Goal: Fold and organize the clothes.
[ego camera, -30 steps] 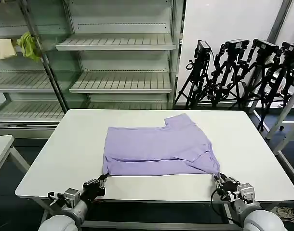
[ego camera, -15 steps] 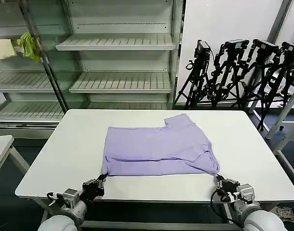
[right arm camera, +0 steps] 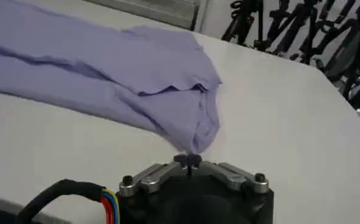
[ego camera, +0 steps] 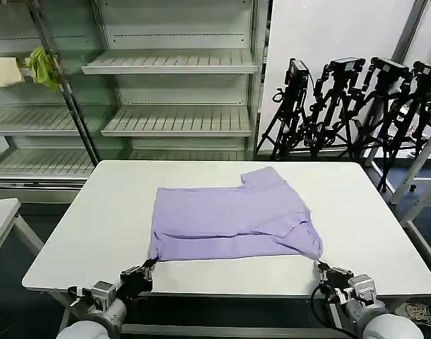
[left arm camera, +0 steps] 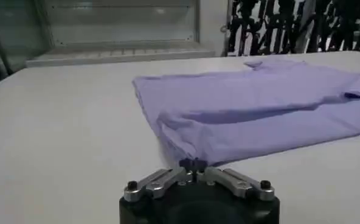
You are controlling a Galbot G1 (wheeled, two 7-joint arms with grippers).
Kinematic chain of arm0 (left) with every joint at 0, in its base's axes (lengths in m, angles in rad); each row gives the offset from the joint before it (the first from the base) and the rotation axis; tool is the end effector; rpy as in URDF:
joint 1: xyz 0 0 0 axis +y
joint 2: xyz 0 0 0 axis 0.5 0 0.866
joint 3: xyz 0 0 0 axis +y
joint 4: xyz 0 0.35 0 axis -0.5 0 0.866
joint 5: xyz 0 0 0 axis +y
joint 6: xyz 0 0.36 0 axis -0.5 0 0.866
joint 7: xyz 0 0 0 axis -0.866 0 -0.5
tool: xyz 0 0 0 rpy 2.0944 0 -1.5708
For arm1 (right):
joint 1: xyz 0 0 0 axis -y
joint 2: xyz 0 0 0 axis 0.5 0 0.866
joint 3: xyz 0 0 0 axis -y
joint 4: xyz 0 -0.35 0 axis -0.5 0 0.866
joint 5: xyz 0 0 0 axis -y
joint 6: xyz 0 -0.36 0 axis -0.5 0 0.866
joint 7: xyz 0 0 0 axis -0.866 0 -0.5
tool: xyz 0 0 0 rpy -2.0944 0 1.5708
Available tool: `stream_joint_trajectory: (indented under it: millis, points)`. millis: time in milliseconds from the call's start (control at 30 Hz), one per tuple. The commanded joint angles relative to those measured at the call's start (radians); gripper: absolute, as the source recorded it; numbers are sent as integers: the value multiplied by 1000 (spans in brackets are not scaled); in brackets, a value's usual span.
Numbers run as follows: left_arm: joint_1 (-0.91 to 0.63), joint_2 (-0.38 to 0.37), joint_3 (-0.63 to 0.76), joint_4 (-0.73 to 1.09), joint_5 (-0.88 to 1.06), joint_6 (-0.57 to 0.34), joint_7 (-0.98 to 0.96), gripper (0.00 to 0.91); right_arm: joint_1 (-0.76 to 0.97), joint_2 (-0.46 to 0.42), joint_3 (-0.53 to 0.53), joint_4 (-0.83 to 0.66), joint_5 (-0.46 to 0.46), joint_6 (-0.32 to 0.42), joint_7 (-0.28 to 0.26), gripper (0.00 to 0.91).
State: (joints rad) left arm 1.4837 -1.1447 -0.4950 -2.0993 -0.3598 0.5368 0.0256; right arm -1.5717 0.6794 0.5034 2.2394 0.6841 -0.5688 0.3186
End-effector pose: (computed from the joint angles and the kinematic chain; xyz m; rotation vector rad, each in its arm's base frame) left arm 0.2152 0.0615 -0.2737 -0.3375 -2.6277 -0.0841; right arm 0.2023 -0.0951 -0.2143 0.2369 -2.5394 0.3907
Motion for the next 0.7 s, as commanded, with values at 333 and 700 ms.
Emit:
stream_joint_trajectory:
  millis: [333, 700]
  points:
    - [-8, -14, 16, 14, 8, -3, -1, 10, 32, 20, -5, -29, -28, 6, 10, 907]
    - [-17, -34, 30, 19, 21, -4, 0, 10, 127, 93, -51, -129, -75, 40, -27, 907]
